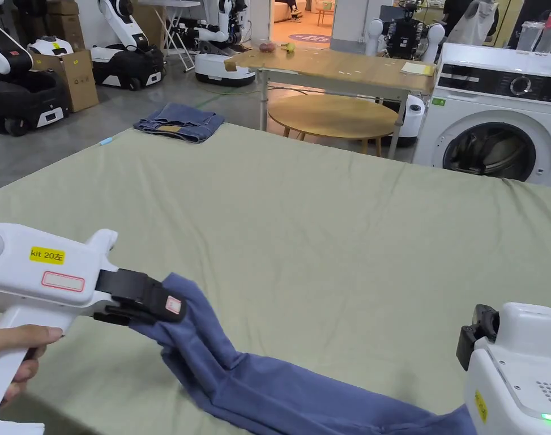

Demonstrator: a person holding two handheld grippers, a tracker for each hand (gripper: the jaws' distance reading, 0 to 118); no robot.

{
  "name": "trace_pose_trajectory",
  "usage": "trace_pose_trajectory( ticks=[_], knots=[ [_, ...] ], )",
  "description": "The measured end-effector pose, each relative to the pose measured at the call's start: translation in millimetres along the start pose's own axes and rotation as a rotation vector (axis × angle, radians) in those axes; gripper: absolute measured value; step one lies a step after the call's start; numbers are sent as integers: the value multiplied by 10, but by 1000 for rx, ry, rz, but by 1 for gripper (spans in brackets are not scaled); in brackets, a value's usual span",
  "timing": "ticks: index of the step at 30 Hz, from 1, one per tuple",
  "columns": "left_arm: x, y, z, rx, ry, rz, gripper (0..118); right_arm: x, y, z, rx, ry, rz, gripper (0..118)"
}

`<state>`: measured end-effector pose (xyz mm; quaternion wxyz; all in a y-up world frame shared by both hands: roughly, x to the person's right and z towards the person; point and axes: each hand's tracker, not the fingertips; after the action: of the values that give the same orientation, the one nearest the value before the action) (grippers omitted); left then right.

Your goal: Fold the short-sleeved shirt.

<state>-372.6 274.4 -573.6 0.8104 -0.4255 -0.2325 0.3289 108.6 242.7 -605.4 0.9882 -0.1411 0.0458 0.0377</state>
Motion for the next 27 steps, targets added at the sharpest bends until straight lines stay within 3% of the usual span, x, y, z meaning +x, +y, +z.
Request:
trace_pose_trajectory(
  ticks=[4,8,16,21,23,25,27],
  knots=[
    [361,-46,-380,-74,-87,-41,7,29,3,20,1,-4,-3,0],
    [631,-127,-912,-145,-76,-59,7,69,-5,30,-4,-11,-10,0],
    [669,-372,-2097,-317,175,-77,7,149,-72,63,-23,-29,-10,0],
    [594,-523,-2409,-359,214,-56,7,189,-100,57,-36,-38,-14,0],
    [564,-528,-2422,-346,223,-42,15,191,-110,58,-39,-39,-15,0],
    [615,-536,-2381,-333,182,-20,38,193,-115,57,-41,-37,-17,0],
    [665,-538,-2314,-330,115,13,41,192,-122,57,-43,-35,-18,0]
  ],
)
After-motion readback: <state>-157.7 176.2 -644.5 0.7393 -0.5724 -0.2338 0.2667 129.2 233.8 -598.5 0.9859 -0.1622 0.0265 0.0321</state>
